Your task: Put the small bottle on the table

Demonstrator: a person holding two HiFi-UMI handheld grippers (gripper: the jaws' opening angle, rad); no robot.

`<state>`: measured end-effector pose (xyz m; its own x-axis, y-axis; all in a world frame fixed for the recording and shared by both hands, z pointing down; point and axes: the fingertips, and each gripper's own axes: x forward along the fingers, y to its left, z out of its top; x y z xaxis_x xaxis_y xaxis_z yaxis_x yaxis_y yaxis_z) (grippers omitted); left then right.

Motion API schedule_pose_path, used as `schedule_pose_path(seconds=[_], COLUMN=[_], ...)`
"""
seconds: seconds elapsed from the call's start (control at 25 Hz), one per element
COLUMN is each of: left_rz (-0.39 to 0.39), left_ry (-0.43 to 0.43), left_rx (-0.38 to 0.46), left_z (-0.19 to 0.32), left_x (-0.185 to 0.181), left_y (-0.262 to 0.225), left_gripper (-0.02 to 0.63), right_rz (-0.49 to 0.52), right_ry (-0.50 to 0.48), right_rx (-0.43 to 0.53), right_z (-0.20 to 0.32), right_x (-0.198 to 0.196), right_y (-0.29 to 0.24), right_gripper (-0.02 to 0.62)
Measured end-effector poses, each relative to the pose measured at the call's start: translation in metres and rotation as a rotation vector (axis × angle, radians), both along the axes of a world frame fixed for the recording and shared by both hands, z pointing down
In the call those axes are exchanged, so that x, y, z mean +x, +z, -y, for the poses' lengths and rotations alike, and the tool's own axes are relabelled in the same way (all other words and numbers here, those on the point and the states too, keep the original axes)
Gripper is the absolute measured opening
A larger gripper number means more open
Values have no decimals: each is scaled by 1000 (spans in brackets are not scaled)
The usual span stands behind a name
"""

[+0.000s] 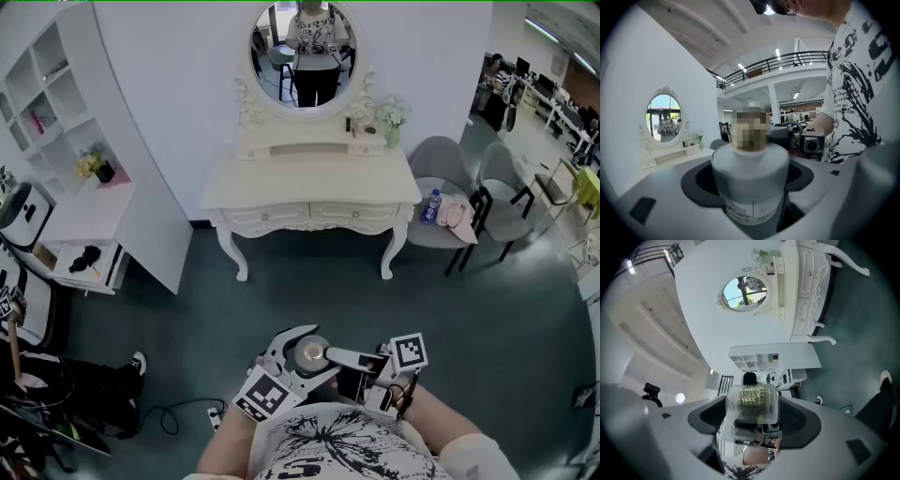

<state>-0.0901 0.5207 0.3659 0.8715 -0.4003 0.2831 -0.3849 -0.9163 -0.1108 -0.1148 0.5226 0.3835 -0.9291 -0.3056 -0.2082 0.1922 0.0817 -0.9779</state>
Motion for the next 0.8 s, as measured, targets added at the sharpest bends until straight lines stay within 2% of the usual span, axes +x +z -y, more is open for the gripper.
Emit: schedule_pose_path(seconds=[0.8], left_rz=[-19], left_ry=[6], left_rx=[-39], left_z=[24], left_x=[25], left_y=[20], left_gripper=[353], right_rz=[-27], right_ry=[6], right_rx=[-28], right_z=[24], right_x=[24], right_y=[18], right_gripper=[354])
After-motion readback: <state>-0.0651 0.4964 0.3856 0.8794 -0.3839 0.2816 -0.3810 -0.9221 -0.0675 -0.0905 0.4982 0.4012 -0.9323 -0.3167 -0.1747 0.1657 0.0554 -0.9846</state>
